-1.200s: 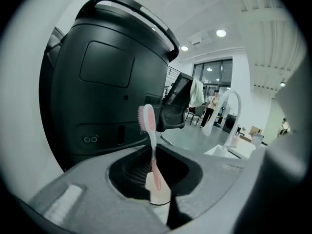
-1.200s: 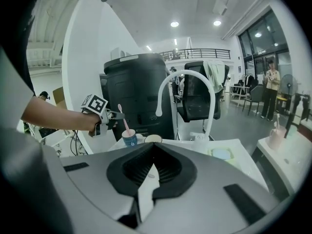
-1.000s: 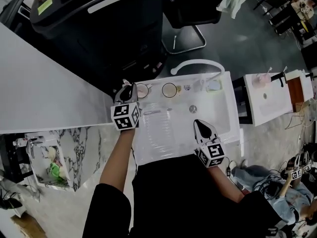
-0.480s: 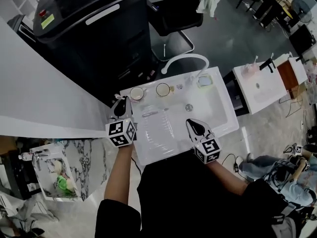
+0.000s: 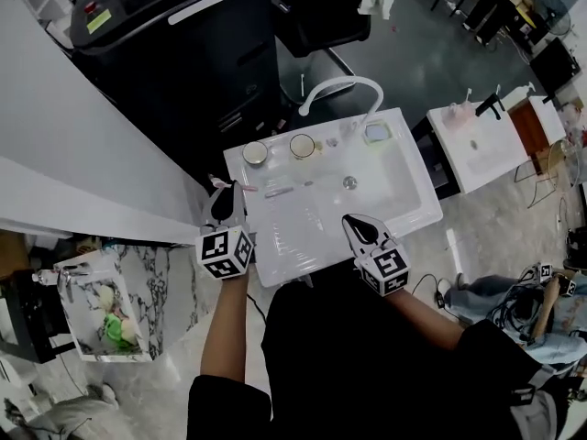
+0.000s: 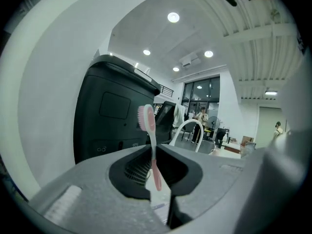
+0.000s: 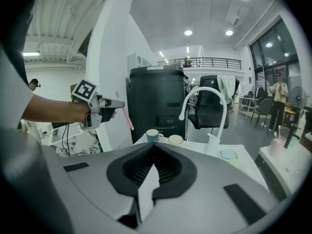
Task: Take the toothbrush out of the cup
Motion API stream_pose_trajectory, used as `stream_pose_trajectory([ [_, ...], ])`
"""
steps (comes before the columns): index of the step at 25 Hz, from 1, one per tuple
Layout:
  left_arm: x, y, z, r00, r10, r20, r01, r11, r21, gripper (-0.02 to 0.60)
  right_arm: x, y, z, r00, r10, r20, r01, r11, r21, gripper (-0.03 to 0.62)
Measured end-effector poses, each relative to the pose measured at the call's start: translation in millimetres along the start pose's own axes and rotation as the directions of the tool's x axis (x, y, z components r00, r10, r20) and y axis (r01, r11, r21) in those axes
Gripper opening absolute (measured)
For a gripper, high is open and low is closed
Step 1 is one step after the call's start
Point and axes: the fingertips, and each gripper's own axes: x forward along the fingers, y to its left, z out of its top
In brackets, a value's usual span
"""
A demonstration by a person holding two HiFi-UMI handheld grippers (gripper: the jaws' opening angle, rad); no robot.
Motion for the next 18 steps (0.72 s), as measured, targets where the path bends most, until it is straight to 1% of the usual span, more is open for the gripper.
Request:
stream_pose_trajectory([
  [4,-17,1,-16,1.0,-0.004,-0.005,0.004,1.0,0.003,0.041,-4,19,-8,1.0,0.025,-0.017,-0.025,1.0,-0.018,-0.002],
  [7,-26,0,-32,1.0,-0.002,-0.029,0.002,1.0,-0.01,0.041,-7,25,-13,0.999,0.033,-0.026,-0.033,0.999,-0.023,-0.002],
  [9,-31,-4,-41,0.999,-0.003,-0.049,0.003,1.0,-0.006,0.041,-8,26,-16,0.999,0.037,-0.032,-0.037,0.999,-0.016,-0.002],
  [11,-33,-10,-48,0.997,-0.012,-0.07,0.013,1.0,0.02,0.041,-9,25,-18,0.999,0.042,-0.028,-0.042,0.999,-0.012,-0.002],
  [15,-29,-23,-66,0.991,-0.028,-0.133,0.043,0.993,0.112,0.041,-9,15,-19,0.999,0.042,-0.016,-0.042,0.999,0.005,-0.002],
  [18,-22,-31,-80,0.981,-0.029,-0.19,0.056,0.988,0.141,0.041,-13,-1,-20,0.999,0.034,-0.005,-0.034,0.999,0.027,-0.002],
])
